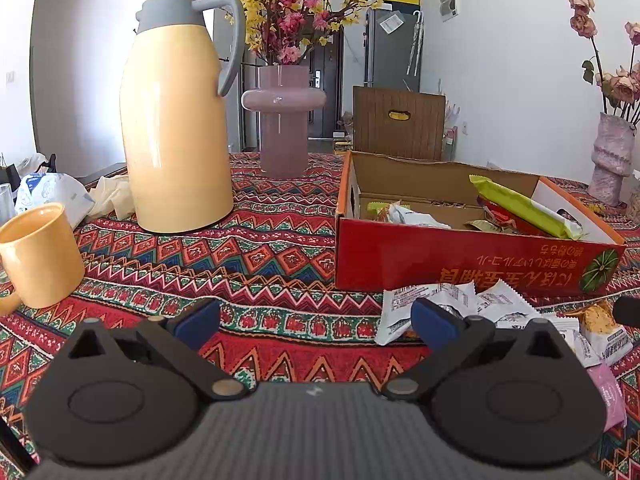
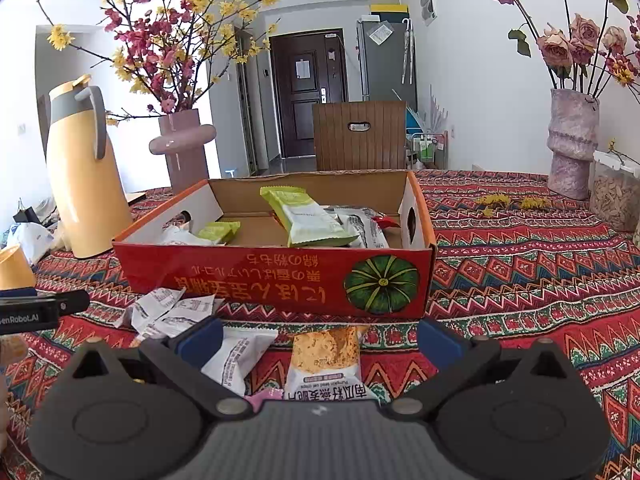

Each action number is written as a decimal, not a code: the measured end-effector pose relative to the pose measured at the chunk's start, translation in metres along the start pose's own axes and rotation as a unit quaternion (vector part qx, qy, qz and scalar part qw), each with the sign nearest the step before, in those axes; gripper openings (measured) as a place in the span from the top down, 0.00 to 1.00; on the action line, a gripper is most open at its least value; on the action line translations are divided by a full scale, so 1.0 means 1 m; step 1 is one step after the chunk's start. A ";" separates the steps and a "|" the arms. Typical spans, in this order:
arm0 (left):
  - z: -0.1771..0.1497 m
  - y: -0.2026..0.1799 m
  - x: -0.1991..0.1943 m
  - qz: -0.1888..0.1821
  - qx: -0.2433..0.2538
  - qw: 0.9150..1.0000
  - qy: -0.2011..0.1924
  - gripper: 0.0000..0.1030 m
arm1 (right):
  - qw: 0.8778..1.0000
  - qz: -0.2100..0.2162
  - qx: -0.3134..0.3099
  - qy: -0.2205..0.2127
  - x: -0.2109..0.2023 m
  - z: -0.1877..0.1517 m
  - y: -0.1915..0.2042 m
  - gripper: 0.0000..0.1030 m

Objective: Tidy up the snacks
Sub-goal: 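Withdraw both tools from the box toward the remaining snack pile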

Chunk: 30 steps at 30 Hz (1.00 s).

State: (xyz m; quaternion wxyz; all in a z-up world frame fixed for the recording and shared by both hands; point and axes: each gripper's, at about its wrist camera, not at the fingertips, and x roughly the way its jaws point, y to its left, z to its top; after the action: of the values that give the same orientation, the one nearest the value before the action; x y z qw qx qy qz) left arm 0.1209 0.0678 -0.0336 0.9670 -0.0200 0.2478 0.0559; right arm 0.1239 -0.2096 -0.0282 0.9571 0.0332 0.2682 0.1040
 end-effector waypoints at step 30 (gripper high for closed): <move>-0.003 0.003 0.001 -0.006 -0.014 1.000 0.000 0.00 | 0.997 -0.031 -0.015 0.066 0.034 -0.006 0.001 0.40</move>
State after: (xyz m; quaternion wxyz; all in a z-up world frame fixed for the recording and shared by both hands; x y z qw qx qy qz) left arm 0.1199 0.0708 -0.0361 0.9669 -0.0344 0.2471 0.0539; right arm 0.1490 -0.2017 -0.0499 0.9407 0.0040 0.3298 0.0801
